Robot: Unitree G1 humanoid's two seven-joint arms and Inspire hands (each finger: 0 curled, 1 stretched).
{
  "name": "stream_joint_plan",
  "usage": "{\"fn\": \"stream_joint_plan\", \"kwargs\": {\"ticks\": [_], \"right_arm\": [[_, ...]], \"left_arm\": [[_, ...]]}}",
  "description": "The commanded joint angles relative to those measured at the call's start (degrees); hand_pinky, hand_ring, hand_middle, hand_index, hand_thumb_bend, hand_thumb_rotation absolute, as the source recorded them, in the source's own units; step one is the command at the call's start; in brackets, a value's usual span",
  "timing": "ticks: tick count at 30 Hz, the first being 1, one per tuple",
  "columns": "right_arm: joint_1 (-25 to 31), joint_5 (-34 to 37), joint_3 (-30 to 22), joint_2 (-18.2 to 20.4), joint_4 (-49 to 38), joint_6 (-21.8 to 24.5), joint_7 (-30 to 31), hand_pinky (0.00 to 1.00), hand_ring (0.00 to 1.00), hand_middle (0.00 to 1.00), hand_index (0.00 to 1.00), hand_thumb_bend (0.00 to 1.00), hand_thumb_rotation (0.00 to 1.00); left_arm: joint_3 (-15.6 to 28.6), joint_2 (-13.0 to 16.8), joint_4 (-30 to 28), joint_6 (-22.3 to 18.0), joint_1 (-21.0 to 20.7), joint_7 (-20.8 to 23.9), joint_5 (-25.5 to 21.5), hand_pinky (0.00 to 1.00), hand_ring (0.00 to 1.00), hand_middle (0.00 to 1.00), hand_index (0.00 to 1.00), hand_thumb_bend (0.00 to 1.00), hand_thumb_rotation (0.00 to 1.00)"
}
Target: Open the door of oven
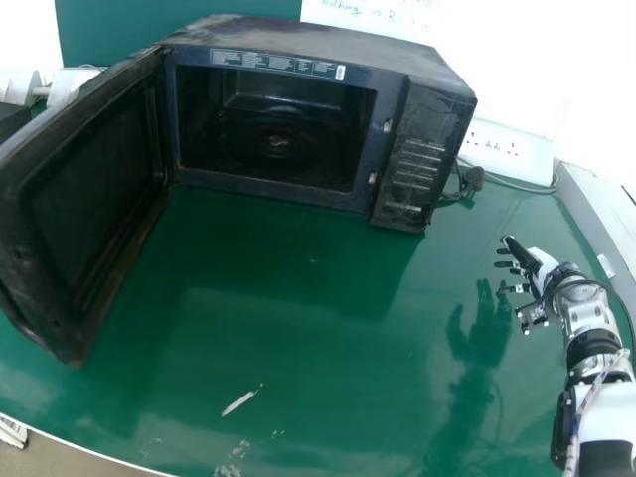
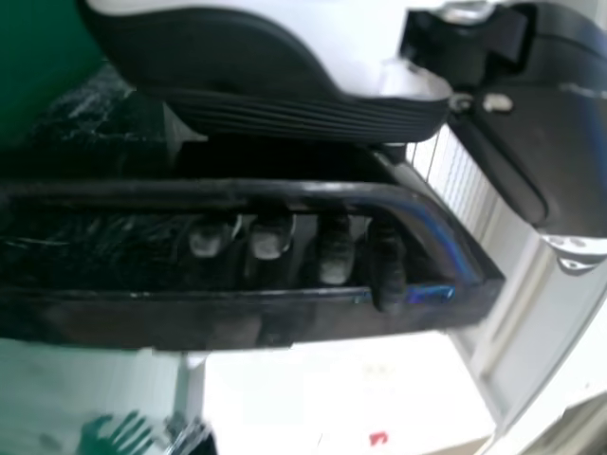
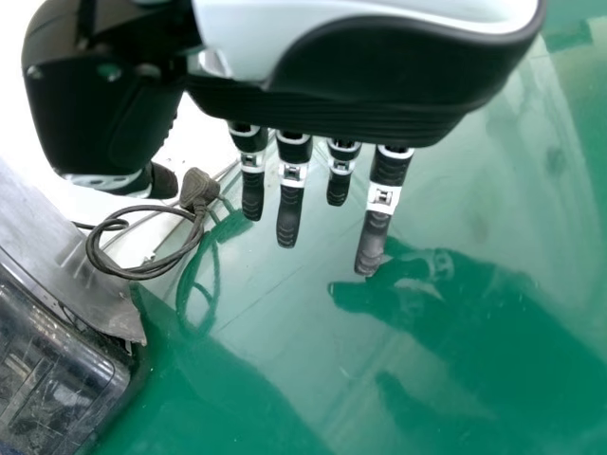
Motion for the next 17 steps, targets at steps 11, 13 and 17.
{"fn": "stream_joint_plan", "kwargs": {"ticks": [11,13,17], "right_arm": [[2.21,-1.13,0.74,0.13,1.32,0.49,1.11,0.70,0.80,0.86,0.92,0.53,0.54],[2.15,-0.68,0.31,0.21,1.35,0.80,0.92,0.70,0.81,0.86,0.92,0.51,0.55],[2.03,-0.21,-0.23,0.23,1.37,0.94,1.47,0.66,0.81,0.86,0.94,0.49,0.50]], "left_arm": [[6.38,4.91,8.74,1.63,-4.16,2.19,-4.18,0.00,0.03,0.09,0.47,0.52,0.05],[6.23,5.58,11.48,-0.01,-5.06,1.70,-3.65,0.00,0.02,0.08,0.30,0.60,0.04],[5.68,7.20,18.31,-4.65,-7.30,0.53,-2.24,0.00,0.01,0.06,0.11,0.70,0.08]]}}
